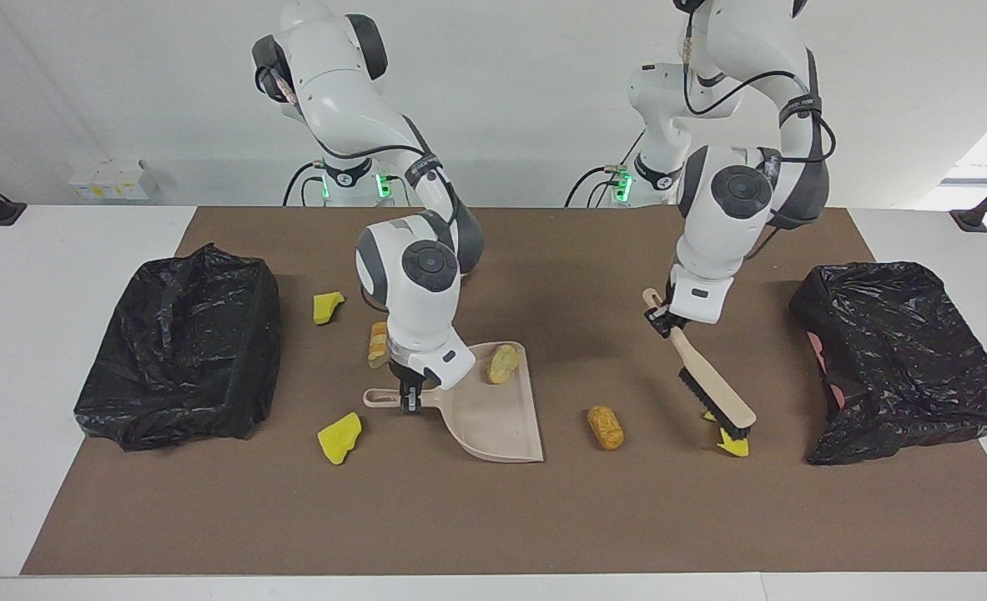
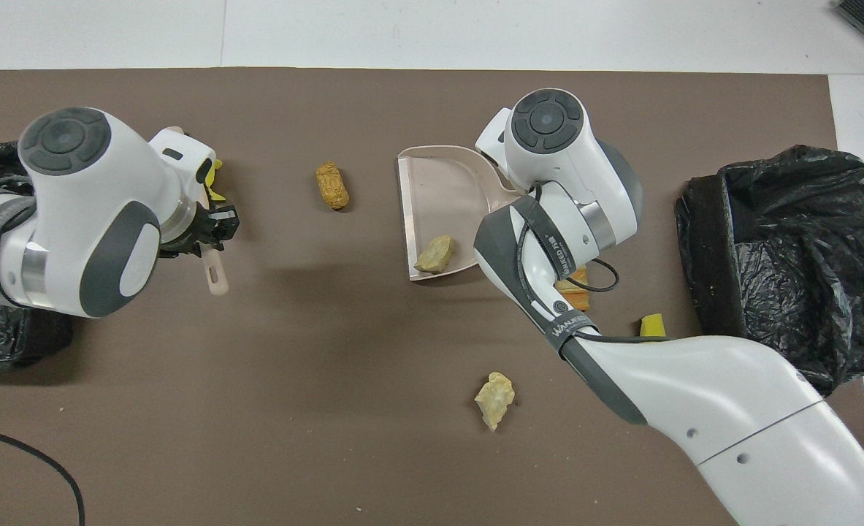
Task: Sweep and dump trash in bin
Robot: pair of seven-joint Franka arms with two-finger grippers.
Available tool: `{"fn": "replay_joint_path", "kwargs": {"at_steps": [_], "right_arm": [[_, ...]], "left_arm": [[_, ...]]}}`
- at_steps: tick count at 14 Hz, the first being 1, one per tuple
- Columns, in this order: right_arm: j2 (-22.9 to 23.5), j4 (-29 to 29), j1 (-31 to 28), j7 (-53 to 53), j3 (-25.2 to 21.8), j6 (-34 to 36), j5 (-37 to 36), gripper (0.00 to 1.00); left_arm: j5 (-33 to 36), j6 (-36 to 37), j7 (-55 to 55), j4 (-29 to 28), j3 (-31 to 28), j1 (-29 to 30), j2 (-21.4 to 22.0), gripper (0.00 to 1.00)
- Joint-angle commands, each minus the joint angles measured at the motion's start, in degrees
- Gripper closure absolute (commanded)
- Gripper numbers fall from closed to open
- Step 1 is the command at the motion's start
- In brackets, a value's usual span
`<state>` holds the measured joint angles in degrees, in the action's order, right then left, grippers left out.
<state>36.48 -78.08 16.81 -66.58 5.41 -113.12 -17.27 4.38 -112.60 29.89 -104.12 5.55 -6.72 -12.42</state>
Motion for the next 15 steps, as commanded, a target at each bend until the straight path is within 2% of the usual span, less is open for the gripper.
{"fn": "replay_joint_path", "kwargs": {"at_steps": [1,5,8,10,15], "right_arm": [[-0.19,-1.37,-1.16,-1.44,0.48,-1.66,-0.13,1.00],[-0.19,-1.37,-1.16,-1.44,0.48,-1.92,-0.13,1.00],[-0.19,-1.63,-1.16,-1.36,0.48,-2.01,-0.04,1.00],[-0.27,-1.63,-1.16,-1.44,0.48,-2.28,-0.04,1.00],[-0.45,-2.07,-1.16,-1.36,0.48,-2.45,-0.04,1.00]], "left_arm": [[1.07,-0.51,-9.99,1.20,0.61,5.29,-0.76,1.00],[1.16,-6.31,-19.58,1.03,0.61,8.82,-5.33,1.00],[1.16,-6.14,-28.57,-1.25,0.69,9.53,-5.42,1.00],[1.16,-5.63,-28.49,-2.84,0.87,7.70,-5.43,1.00],[0.19,-1.93,-28.22,-3.63,1.05,-1.36,-4.46,1.00]]}}
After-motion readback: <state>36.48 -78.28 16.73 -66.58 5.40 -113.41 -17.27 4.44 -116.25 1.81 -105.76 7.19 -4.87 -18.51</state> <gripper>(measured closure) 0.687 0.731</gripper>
